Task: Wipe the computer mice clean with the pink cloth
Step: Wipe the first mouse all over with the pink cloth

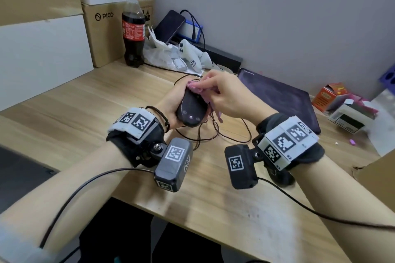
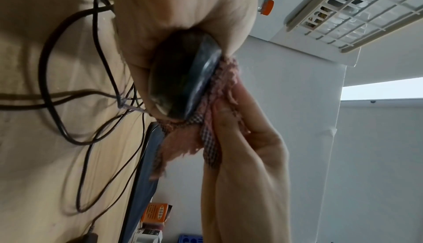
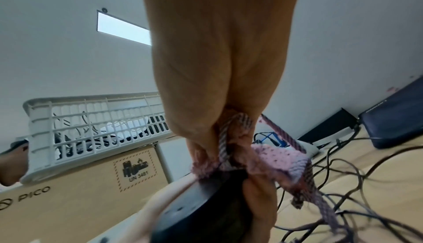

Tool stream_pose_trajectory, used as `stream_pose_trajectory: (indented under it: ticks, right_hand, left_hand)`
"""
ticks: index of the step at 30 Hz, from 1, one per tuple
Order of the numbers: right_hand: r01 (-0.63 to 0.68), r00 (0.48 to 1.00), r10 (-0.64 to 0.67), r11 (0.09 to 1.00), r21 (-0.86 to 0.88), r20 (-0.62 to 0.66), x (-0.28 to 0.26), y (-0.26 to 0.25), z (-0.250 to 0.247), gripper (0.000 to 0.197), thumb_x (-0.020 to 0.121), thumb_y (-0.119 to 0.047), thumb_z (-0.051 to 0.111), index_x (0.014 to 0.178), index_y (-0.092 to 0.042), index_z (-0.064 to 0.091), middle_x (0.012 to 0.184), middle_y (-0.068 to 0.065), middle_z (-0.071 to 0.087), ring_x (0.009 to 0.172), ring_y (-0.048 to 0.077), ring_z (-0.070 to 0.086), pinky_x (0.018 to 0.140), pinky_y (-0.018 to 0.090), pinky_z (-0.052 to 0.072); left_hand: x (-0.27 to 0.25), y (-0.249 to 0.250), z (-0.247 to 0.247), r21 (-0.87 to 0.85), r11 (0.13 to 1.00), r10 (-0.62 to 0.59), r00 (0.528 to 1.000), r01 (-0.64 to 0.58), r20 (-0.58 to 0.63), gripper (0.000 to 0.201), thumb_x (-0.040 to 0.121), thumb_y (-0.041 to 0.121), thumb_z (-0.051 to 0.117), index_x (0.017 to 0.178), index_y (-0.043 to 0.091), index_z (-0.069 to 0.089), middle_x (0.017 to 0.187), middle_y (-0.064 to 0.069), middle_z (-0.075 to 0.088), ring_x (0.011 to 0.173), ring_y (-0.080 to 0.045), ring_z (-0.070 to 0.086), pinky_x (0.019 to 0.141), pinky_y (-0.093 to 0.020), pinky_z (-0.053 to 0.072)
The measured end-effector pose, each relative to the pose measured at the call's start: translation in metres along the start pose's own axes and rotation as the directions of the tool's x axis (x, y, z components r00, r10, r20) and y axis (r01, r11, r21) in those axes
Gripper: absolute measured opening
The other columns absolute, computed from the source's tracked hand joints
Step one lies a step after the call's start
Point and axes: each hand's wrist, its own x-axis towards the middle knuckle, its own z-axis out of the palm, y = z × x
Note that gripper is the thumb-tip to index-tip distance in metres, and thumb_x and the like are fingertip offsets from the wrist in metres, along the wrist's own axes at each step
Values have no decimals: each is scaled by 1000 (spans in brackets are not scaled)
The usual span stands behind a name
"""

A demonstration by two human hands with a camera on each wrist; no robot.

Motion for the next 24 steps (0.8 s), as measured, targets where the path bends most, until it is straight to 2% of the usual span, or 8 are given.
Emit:
stream_pose_trajectory:
  ticks: [4, 6, 9, 13, 17, 20, 22, 24]
  right_hand:
    - [-15, 1000, 15, 999, 47, 2, -3, -6, 10, 30, 99, -8, 49, 121, -16, 68, 108, 1, 54, 69, 8, 59, 62, 22, 53]
    - [42, 997, -46, 997, 64, 56, -12, -14, 17, 30, 99, -6, 50, 120, -16, 69, 111, 2, 56, 78, 15, 60, 60, 16, 52]
    - [130, 976, -141, 989, 77, 167, -25, -19, 20, 31, 98, -5, 51, 117, -20, 71, 108, -1, 58, 78, 8, 58, 63, 22, 53]
    - [40, 997, -46, 994, 107, 54, -17, -9, 9, 30, 98, -9, 51, 118, -21, 70, 108, 2, 56, 87, 19, 61, 72, 36, 56]
    - [-69, 998, 70, 997, 16, -11, -5, -6, 8, 32, 102, -14, 43, 127, -16, 63, 119, 6, 50, 93, 20, 55, 88, 41, 51]
    - [-85, 983, 100, 991, -99, 156, -10, -21, 20, 44, 101, -17, 40, 145, -13, 42, 154, 2, 30, 139, 16, 31, 120, 36, 20]
    - [-43, 964, 62, 996, -79, 259, -18, -29, 21, 47, 103, -19, 38, 148, -7, 33, 160, 1, 21, 146, 9, 14, 111, 9, -2]
    - [-83, 935, 50, 993, 80, 350, -26, -35, 19, 48, 105, -24, 33, 151, -10, 28, 161, -5, 18, 145, 1, 10, 107, 3, -4]
  left_hand:
    - [-1, 2, -5, 20, 1000, 17, 1000, -17, -12, 37, 97, 35, 44, 74, 13, 61, 66, -5, 60, 57, -17, 58, 58, -26, 50]
    - [2, 3, -11, 10, 1000, 22, 995, -21, -95, 47, 99, 35, 43, 59, 14, 56, 49, 0, 55, 43, -12, 54, 47, -17, 47]
    - [4, 1, -17, 111, 988, 125, 974, -106, -187, 45, 104, 38, 33, 67, 15, 45, 34, 7, 48, 28, -5, 46, 33, -12, 38]
    - [0, -3, -12, 67, 997, -18, 997, 23, -71, 45, 97, 45, 46, 72, 13, 65, 62, -3, 62, 56, -14, 58, 56, -24, 50]
    - [-3, -4, -2, 77, 997, 6, 1000, -6, 2, 40, 96, 49, 44, 88, 14, 63, 75, -6, 62, 61, -19, 59, 58, -25, 50]
    - [-2, 0, -3, 3, 1000, 14, 996, -13, -86, 31, 95, 40, 44, 93, 16, 62, 90, -2, 63, 76, -17, 63, 66, -24, 52]
    - [1, 0, -7, -25, 999, 20, 988, -24, -152, 34, 95, 39, 40, 101, 11, 58, 99, -4, 62, 77, -19, 66, 65, -24, 55]
    - [4, -1, -18, -65, 997, 24, 975, -39, -221, 41, 100, 43, 34, 87, 10, 54, 73, -4, 67, 52, -14, 66, 49, -17, 53]
